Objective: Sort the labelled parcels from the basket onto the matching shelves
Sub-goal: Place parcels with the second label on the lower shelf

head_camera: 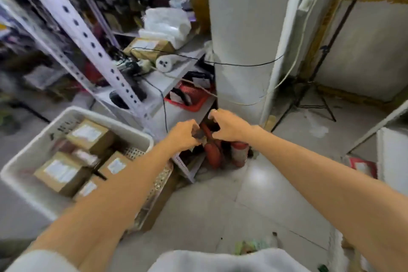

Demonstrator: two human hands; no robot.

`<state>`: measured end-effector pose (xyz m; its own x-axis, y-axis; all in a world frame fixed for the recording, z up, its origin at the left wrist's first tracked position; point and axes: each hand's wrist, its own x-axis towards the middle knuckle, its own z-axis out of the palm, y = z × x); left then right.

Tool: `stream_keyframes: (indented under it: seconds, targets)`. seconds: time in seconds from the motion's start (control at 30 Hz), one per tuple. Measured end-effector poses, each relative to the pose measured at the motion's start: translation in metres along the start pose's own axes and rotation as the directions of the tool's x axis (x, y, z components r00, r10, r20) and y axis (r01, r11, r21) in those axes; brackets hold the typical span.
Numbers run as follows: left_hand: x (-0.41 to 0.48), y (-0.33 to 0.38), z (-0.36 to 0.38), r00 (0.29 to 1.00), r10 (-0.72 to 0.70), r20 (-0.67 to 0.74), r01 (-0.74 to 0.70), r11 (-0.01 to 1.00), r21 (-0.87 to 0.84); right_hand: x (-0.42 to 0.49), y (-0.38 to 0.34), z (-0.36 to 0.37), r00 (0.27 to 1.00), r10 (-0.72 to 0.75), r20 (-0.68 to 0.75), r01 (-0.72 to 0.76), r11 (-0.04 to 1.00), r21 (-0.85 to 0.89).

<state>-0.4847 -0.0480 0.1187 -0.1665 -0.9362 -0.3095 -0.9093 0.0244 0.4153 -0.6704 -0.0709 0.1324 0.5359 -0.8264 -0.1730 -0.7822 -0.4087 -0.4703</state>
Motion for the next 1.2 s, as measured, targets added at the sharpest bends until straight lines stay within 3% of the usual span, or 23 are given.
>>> stream_keyframes:
  seconds: [0.2, 0.63, 0.87, 1.07, 1.2]
  targets:
    - [-0.11, -0.104, -0.002, 0.962, -0.236, -0.138, 0.225, 0.97, -0.086, 0.021, -0.129, 0.063, 0.967, -0.22, 0.13, 0.22, 0.975, 0.013]
    - [-0.264, -0.227, 0.016, 0.79, -0.586, -0.178, 0.533, 0.801, -0.272, 0.04, -0.267, 0.152, 0.848, -0.376, 0.374, 0.457, 0.876, -0.157]
    - [-0.262, -0.261, 0.023, 0.742, -0.656, -0.141, 0.567, 0.725, -0.391, 0.077, -0.284, 0.187, 0.814, -0.399, 0.422, 0.497, 0.854, -0.15]
    - [-0.224, -0.304, 0.007, 0.698, -0.703, -0.134, 0.609, 0.682, -0.405, 0.163, -0.295, 0.211, 0.759, -0.401, 0.512, 0.546, 0.821, -0.167]
    - [-0.187, -0.342, -0.006, 0.647, -0.761, -0.06, 0.66, 0.597, -0.455, 0.225, -0.29, 0.229, 0.728, -0.382, 0.569, 0.556, 0.815, -0.164]
